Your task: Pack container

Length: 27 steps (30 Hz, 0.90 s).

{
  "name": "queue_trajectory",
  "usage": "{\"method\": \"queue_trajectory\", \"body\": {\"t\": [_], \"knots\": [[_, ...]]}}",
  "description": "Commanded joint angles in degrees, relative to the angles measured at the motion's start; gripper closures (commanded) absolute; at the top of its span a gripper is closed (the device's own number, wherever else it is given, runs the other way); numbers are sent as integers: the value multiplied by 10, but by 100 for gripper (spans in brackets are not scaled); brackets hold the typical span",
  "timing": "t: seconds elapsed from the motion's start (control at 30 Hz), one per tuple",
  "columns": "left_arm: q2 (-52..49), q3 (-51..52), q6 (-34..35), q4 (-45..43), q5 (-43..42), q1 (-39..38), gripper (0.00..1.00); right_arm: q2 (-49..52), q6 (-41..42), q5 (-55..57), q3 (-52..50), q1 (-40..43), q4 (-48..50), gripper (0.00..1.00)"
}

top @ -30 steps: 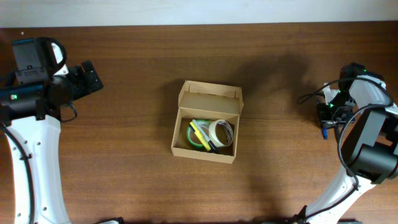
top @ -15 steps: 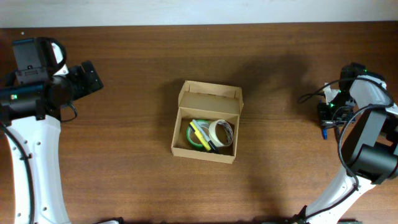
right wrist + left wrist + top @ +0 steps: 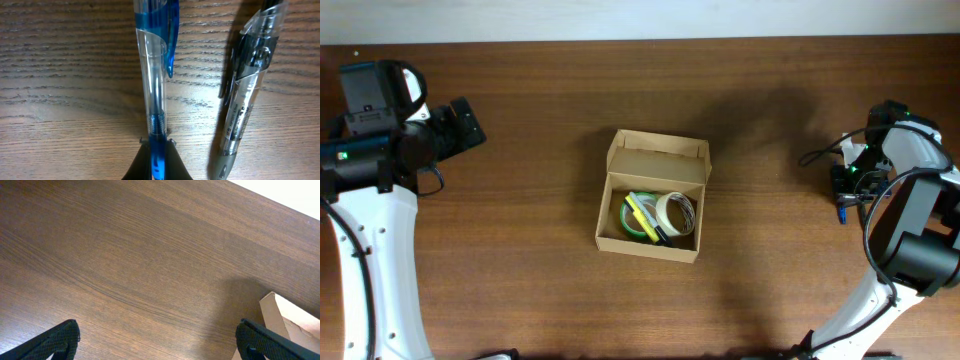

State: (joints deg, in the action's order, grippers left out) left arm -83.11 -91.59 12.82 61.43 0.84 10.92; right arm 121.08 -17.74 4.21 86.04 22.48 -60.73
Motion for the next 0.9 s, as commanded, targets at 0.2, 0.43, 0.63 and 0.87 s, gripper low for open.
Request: {"method": "queue_trajectory", "body": {"t": [0.2,0.43,0.63,0.87], "knots": [[1,0,-9,-2,4,2,1,12,12,-21,-20,2,25,96],[1,0,-9,-4,5,2,1,5,32,-21,4,0,2,96],[1,0,-9,-4,4,2,1,-29,32,-21,130,-5,-87,96],[1,0,-9,-6,4,2,1,-49,45,-35,352,-42,-215,96]]}}
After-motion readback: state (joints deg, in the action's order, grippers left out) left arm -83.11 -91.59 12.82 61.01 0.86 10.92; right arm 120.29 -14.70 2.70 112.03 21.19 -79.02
